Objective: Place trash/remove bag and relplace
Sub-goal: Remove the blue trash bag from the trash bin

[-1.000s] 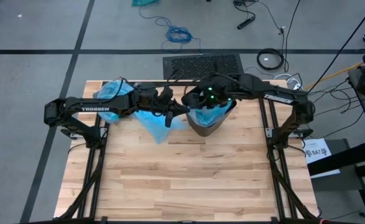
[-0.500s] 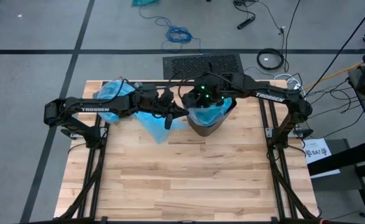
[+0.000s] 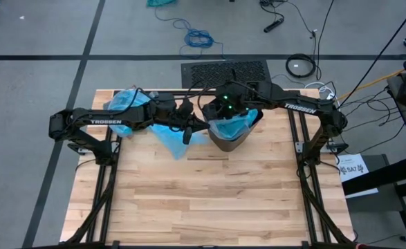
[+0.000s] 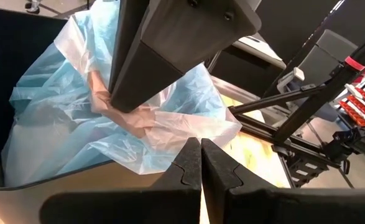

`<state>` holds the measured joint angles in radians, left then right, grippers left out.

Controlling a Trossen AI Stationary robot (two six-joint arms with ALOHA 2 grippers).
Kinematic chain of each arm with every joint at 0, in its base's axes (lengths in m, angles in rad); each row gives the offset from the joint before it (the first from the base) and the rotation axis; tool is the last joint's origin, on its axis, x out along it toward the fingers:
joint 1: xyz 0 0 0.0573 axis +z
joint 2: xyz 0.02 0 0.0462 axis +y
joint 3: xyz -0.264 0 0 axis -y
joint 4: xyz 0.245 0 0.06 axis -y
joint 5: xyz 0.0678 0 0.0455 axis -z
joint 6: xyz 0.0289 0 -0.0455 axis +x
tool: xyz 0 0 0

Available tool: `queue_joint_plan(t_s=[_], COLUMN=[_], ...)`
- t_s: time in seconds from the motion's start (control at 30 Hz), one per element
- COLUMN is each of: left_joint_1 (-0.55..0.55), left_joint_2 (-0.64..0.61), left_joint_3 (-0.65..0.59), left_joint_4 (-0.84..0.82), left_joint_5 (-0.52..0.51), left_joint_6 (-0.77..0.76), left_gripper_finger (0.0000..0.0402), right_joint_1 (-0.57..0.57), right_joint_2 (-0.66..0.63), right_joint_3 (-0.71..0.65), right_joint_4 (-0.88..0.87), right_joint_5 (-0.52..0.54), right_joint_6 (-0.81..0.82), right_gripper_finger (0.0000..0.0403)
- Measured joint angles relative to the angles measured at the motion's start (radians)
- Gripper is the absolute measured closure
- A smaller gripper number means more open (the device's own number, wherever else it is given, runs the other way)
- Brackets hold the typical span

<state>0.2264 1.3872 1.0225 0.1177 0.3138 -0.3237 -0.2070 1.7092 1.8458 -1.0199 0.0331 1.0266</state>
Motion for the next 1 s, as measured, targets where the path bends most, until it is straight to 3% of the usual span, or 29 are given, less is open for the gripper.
queue_joint_plan(t_s=[0.37,0.73,1.0], left_joint_1=[0.001,0.034,0.036], left_joint_2=[0.0,-0.031,-0.049], left_joint_3=[0.0,0.0,0.03], left_joint_4=[-0.005,-0.076,-0.074], left_joint_5=[0.001,0.03,0.034], left_joint_6=[0.019,0.049,0.103], left_gripper_finger=[0.0401,0.0401,0.0401], right_joint_1=[0.0,0.0,0.0], right_joint_2=[-0.013,-0.105,-0.069], right_joint_3=[0.0,0.0,0.0], right_joint_4=[0.05,-0.016,-0.039], right_joint_5=[0.021,0.042,-0.037], right_joint_6=[-0.033,-0.028,-0.043], right_gripper_finger=[0.0403,0.0403,0.0396])
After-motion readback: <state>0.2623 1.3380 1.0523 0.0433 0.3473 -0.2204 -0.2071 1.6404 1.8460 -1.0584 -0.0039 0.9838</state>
